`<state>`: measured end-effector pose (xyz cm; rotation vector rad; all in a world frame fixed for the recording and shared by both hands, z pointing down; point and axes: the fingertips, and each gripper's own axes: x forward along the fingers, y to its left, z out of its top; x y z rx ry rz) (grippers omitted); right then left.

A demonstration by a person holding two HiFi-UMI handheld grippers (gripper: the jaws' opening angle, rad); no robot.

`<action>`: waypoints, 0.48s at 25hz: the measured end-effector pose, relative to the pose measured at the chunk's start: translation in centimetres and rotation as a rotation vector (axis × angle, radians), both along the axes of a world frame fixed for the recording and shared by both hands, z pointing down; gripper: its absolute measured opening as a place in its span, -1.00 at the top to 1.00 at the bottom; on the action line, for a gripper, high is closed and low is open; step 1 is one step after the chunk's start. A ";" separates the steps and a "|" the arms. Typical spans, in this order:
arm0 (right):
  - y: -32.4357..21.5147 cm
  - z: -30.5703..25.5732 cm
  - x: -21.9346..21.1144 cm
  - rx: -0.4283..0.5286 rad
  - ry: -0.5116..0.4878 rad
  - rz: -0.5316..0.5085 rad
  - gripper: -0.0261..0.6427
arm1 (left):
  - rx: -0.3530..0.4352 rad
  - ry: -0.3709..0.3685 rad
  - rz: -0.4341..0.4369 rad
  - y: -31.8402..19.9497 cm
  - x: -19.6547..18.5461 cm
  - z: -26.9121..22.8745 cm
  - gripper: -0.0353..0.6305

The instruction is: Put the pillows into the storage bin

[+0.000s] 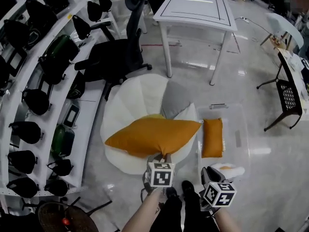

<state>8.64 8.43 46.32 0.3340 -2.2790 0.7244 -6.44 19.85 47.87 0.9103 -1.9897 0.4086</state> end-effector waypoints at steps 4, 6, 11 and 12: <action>-0.2 -2.2 1.6 0.001 -0.024 0.103 0.69 | 0.032 -0.004 0.103 -2.2 1.2 -2.8 0.76; -0.1 -2.9 2.5 0.008 -0.034 0.134 0.69 | 0.053 -0.018 0.152 -3.6 1.6 -3.9 0.76; -1.0 -4.6 5.8 0.031 -0.051 0.218 0.69 | 0.106 -0.021 0.244 -7.6 3.7 -6.6 0.76; -1.3 -4.8 6.6 0.034 -0.050 0.233 0.69 | 0.122 -0.018 0.259 -8.5 4.3 -7.2 0.76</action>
